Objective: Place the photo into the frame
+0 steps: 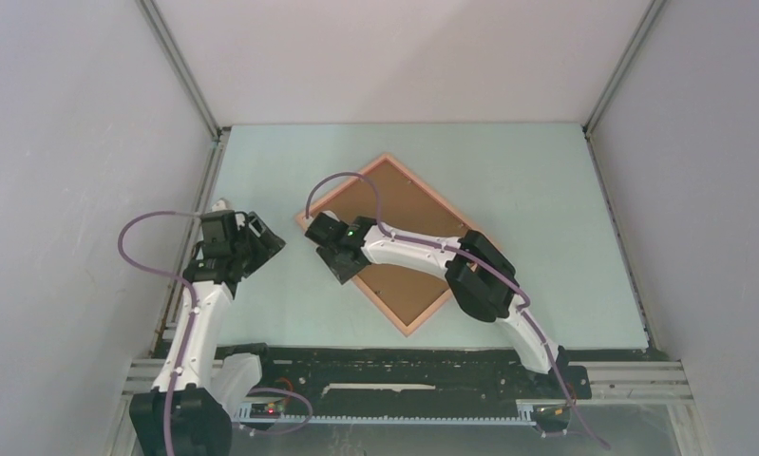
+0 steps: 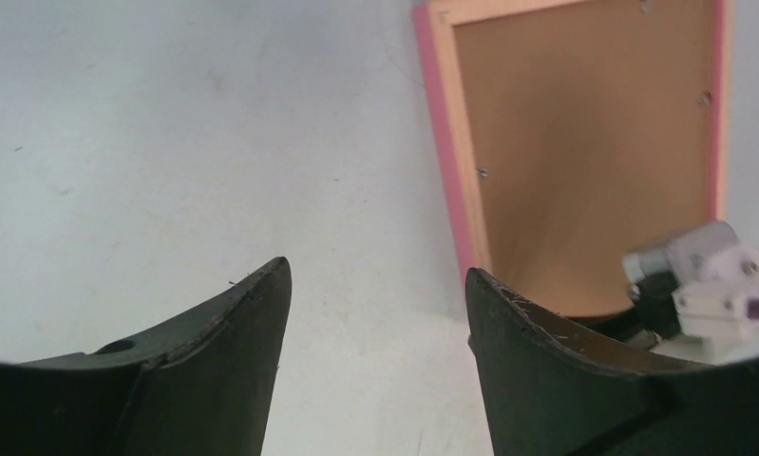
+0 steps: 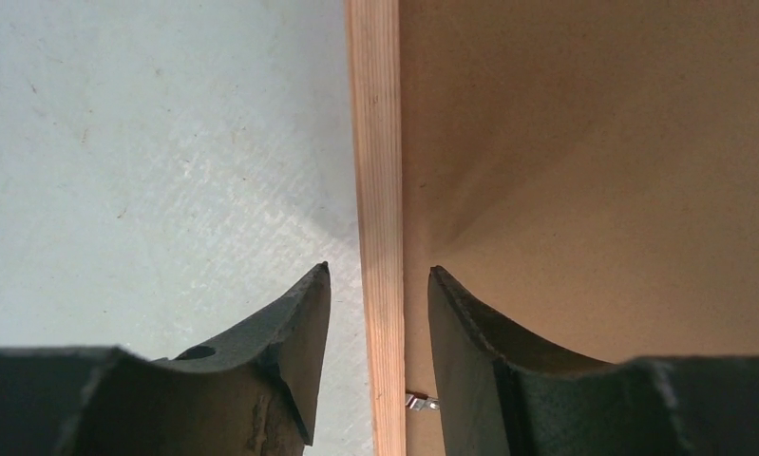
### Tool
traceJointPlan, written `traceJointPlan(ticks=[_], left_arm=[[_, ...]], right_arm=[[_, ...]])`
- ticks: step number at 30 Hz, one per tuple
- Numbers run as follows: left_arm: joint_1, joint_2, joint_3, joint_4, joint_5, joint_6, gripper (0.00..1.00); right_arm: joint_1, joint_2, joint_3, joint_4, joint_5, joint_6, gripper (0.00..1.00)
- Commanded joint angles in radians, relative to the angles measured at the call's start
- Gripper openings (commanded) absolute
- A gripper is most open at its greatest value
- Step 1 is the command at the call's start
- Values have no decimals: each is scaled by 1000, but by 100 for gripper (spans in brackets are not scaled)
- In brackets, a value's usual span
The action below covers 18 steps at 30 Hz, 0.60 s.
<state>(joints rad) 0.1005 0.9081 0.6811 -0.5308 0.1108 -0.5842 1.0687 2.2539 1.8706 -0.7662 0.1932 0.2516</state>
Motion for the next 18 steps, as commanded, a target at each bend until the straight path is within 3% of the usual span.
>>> traceJointPlan(ticks=[1,5,14,18], left_arm=[[7,-5,45,-59,-166,-46,74],[14,7,51,-67,-176,-52,74],[26,4,61,-70,-159,-23,74],[25,6,57,-63,-147,-23,74]], right_arm=[[12,-12,-12,34,-3,30,50],[11,26,1,26,5,34,47],[22,61,16,15,60,53,31],[32,75,33,-2,97,57,30]])
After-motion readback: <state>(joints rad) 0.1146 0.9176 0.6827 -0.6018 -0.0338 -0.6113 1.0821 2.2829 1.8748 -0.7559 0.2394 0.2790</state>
